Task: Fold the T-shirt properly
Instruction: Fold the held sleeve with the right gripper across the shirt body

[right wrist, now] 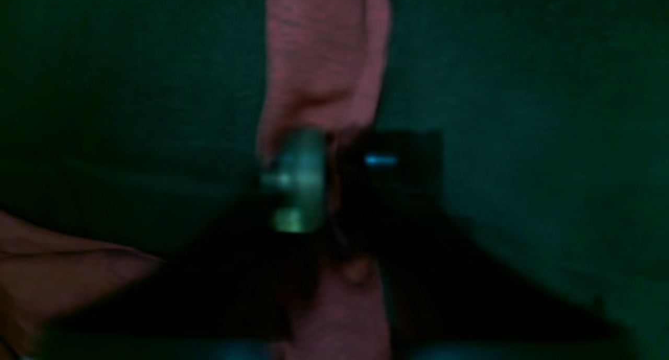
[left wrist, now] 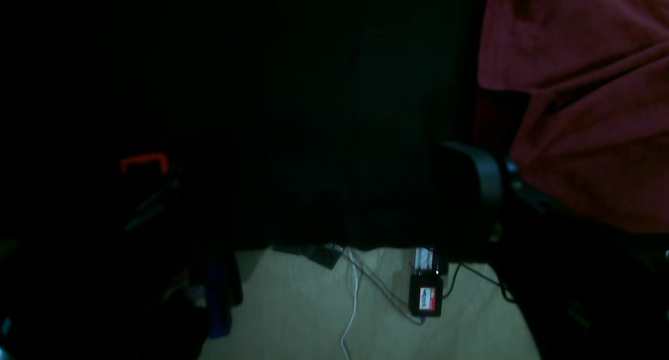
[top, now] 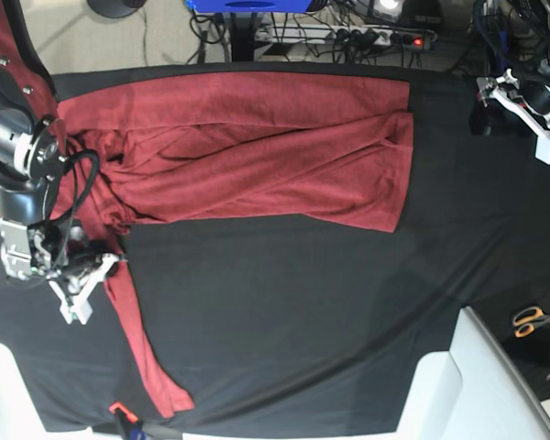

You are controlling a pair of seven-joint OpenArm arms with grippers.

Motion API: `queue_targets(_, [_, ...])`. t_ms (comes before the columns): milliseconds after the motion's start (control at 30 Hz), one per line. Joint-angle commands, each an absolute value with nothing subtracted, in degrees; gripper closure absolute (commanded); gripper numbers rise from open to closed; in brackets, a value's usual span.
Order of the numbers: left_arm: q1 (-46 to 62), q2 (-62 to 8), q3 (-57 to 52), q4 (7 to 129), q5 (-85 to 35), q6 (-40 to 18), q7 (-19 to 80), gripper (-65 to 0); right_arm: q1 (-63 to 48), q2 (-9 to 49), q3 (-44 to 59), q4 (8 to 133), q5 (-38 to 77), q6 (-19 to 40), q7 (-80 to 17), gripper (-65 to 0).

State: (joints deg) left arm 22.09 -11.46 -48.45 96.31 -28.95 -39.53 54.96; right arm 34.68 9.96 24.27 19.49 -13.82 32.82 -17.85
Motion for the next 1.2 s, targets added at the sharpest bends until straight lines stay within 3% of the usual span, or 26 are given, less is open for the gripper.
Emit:
queue_targets(0, [22.3, -12.4, -48.8, 97.4, -29.8, -40.0, 54.1, -55.6, 36.4, 10.5, 24.4, 20.3, -14.1, 32.7, -17.5, 0.0])
queue_targets(200, [22.3, -12.5, -48.8, 96.9, -29.8, -40.0, 54.1, -55.6, 29.9, 9.6, 24.3, 29.5, -13.9, 32.9, -18.7, 0.0])
queue_targets(367, [21.8, -12.6, -48.6, 96.9, -29.4, -40.0, 54.0, -55.6, 15.8, 2.4, 24.1, 56.3, -13.9, 40.0, -24.4, 0.0])
queue_targets(500, [21.2, -12.6, -48.4, 96.9, -29.7, -40.0, 54.0, -55.6, 6.4, -2.4, 21.5, 74.1, -13.9, 40.0, -27.3, 0.0])
queue_targets(700, [20.5, -12.5, -48.4, 95.9, -29.5, -40.0, 54.1, -55.6, -5.8, -4.5, 12.4, 90.6, -13.9, 40.0, -27.9, 0.0])
queue_targets(1167, [20.4, -12.4, -48.4, 95.2, -29.7, -40.0, 54.0, -55.6, -19.5, -4.9, -1.6, 99.0, -13.9, 40.0, -29.6, -0.5])
